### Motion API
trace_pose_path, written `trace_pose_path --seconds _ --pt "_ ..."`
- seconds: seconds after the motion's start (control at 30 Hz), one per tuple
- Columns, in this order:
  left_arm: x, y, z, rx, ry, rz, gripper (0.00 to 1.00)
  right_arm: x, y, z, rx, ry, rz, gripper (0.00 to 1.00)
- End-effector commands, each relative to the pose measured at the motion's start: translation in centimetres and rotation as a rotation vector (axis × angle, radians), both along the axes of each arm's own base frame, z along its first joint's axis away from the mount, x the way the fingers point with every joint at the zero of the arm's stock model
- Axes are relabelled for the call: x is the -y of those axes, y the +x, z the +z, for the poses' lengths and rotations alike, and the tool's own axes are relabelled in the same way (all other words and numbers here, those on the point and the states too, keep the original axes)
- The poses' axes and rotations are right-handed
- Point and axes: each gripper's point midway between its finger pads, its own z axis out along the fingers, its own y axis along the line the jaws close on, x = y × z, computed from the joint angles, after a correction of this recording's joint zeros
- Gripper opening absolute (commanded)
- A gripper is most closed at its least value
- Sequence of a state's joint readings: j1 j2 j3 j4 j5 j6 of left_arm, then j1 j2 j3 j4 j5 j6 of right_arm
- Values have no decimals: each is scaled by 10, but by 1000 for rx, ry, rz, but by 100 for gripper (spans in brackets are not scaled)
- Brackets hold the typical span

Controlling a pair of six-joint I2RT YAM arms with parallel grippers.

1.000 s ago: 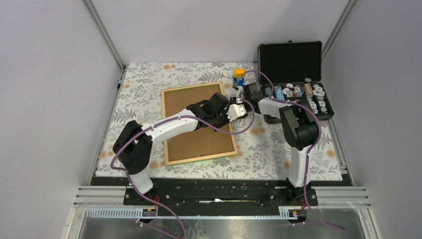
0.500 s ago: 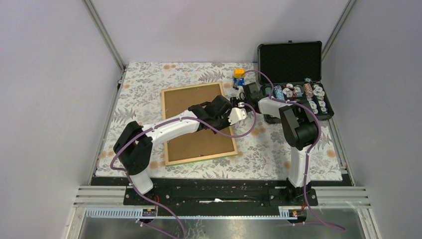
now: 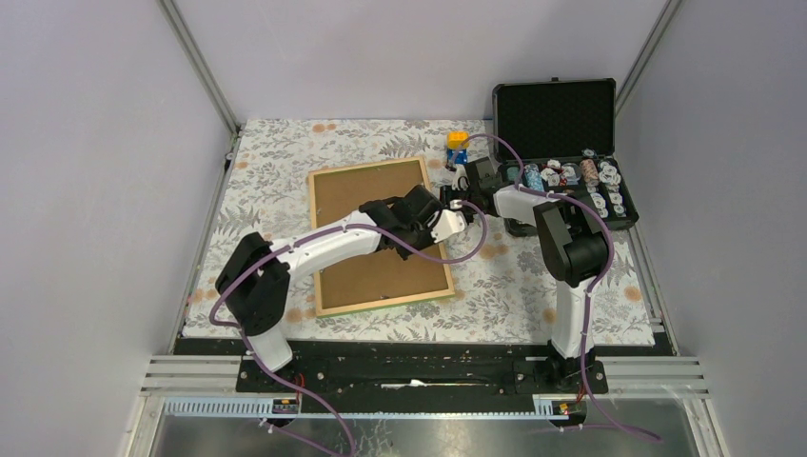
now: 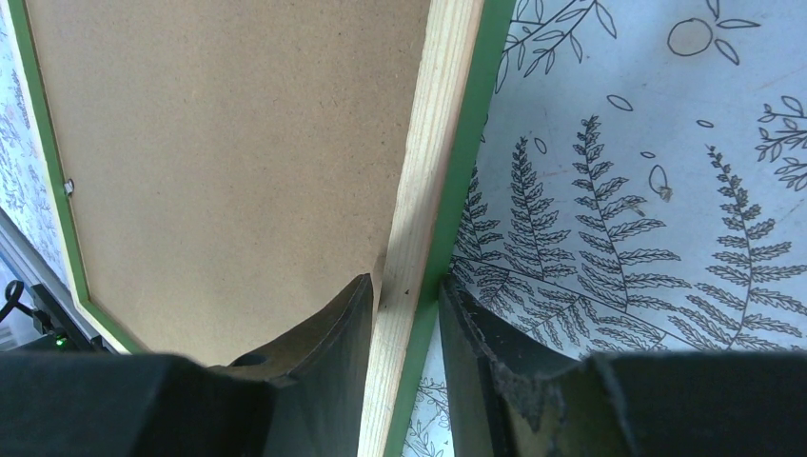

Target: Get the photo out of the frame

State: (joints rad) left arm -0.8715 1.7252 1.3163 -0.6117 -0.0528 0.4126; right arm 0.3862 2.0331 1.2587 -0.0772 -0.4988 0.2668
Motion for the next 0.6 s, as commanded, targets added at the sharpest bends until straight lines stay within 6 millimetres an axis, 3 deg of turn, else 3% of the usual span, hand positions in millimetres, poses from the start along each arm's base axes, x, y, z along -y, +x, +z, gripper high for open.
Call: trace_pose_path --seconds 0.0,0.17,0.27,0.43,0.53,0.57 --pt "-1 4 41 66 -53 42 0 4 -5 -9 -21 -34 8 40" --pt "3 -9 74 18 -204 20 0 1 -6 14 18 1 29 43" --pt "-2 -14 96 -37 -324 11 0 -3 -7 43 85 37 70 50" --pt "-26 -24 119 -215 -462 37 0 -5 -25 103 251 106 194 79" --pt "-41 -37 121 -314 -544 44 0 -6 -47 140 328 177 274 98" --pt "-46 -40 122 -337 -570 45 0 -9 -60 151 351 214 339 99"
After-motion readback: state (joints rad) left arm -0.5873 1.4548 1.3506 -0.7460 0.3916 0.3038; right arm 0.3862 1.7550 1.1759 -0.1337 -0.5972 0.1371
